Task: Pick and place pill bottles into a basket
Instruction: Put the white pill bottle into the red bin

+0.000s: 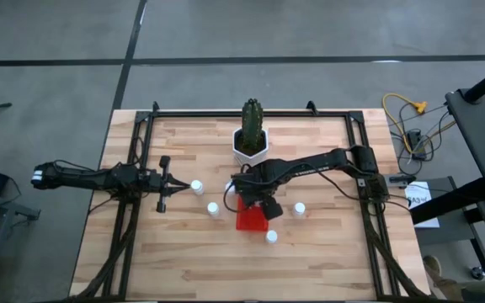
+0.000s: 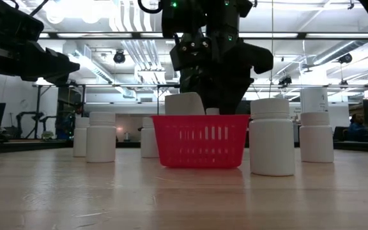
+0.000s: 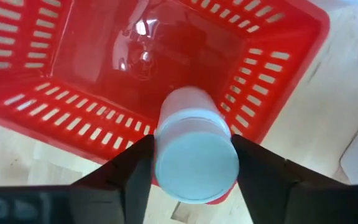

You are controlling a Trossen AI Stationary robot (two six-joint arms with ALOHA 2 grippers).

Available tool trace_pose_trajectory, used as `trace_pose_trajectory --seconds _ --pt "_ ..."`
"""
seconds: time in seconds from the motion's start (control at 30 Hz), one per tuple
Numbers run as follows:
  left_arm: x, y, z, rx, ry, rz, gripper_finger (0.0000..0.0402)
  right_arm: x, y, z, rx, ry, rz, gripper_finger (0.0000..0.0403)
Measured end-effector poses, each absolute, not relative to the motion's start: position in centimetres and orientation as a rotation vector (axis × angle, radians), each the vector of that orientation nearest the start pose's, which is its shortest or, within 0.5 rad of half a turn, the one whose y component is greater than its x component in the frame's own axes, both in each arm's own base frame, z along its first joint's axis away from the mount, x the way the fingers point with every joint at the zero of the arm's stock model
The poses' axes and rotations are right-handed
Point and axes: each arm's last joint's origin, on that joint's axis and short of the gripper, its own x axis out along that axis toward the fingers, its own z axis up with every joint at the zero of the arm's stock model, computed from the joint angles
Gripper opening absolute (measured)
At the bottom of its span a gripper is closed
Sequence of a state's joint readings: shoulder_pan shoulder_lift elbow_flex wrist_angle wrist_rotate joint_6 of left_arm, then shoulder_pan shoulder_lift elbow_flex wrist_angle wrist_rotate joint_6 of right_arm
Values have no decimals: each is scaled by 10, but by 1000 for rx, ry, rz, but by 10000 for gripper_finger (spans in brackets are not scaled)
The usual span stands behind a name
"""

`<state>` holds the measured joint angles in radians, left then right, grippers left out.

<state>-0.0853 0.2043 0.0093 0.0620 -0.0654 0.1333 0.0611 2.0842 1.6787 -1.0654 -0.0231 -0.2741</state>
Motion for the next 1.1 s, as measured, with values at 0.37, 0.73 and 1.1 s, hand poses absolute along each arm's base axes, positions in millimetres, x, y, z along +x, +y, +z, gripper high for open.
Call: trace_pose_trajectory --seconds 0.37,0.73,1.1 --pt "109 -7 155 144 133 -29 3 407 25 196 -238 1454 259 205" --pt "109 -7 155 144 133 -29 3 407 25 196 -233 1455 254 203" --pt "109 -7 156 144 132 -29 3 406 25 196 -207 1470 233 203"
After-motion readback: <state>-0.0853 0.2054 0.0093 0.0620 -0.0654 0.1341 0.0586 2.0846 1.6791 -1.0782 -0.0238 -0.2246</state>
